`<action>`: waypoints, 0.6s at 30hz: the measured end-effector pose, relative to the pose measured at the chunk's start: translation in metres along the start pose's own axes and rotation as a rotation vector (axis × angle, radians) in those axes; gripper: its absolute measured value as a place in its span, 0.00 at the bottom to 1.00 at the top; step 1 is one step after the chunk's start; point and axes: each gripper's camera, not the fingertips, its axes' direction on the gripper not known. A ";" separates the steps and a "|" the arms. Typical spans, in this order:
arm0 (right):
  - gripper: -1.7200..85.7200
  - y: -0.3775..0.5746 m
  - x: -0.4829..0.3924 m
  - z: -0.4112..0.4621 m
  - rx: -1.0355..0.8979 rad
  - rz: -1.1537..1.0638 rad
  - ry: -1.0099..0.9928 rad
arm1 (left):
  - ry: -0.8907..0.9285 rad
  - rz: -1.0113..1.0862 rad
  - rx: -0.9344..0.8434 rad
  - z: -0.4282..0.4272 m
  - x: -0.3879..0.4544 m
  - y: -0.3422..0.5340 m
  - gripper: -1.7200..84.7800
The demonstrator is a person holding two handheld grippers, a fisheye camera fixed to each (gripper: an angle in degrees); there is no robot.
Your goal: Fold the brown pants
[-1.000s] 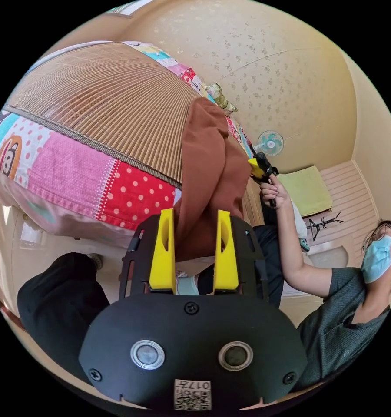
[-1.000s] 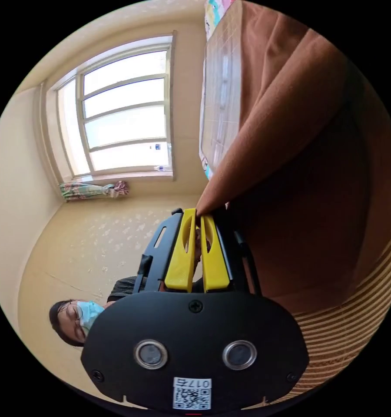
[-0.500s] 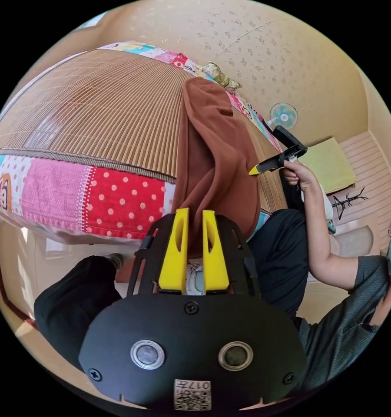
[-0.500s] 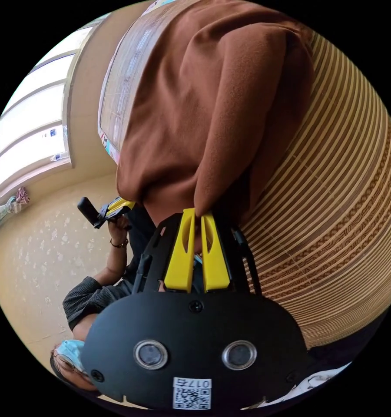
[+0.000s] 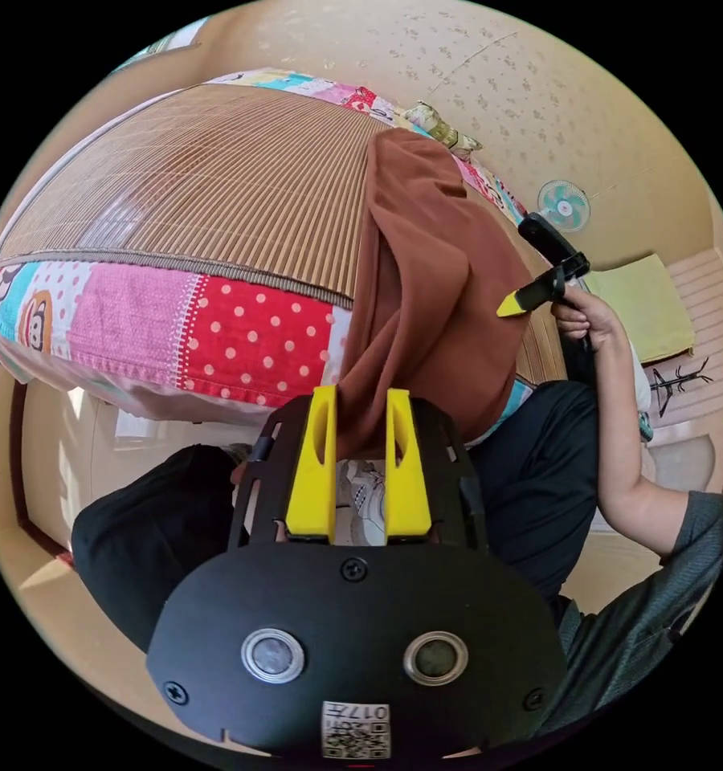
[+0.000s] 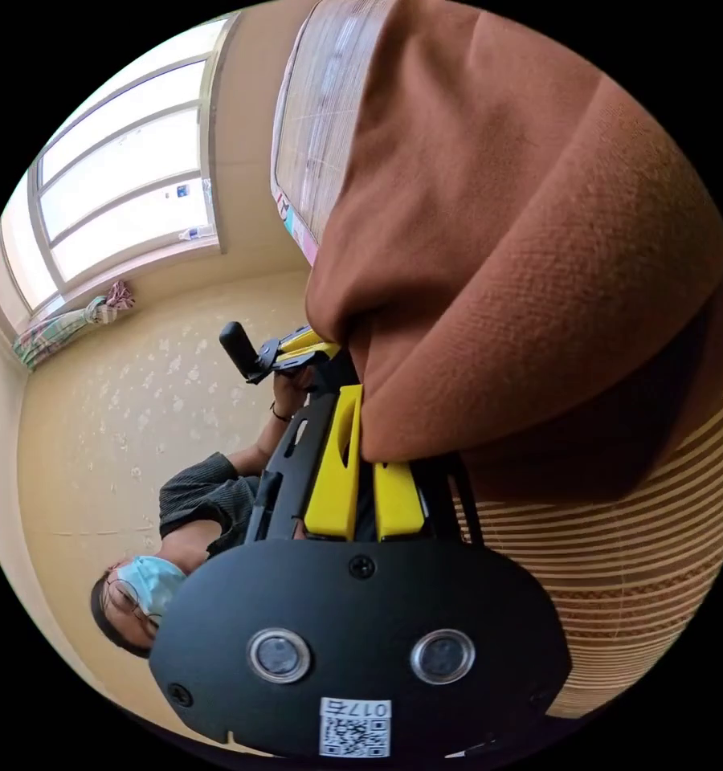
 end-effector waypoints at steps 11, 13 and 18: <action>0.01 0.009 -0.006 0.021 -0.066 -0.236 -0.085 | 0.616 -0.068 -0.029 -0.033 -0.054 0.000 0.03; 0.01 -0.005 0.013 0.049 -0.136 -0.122 -0.042 | 0.491 -0.108 -0.080 -0.021 -0.055 0.002 0.02; 0.01 -0.041 0.045 0.110 -0.212 0.072 0.008 | 0.173 -0.202 -0.138 0.022 -0.039 0.017 0.01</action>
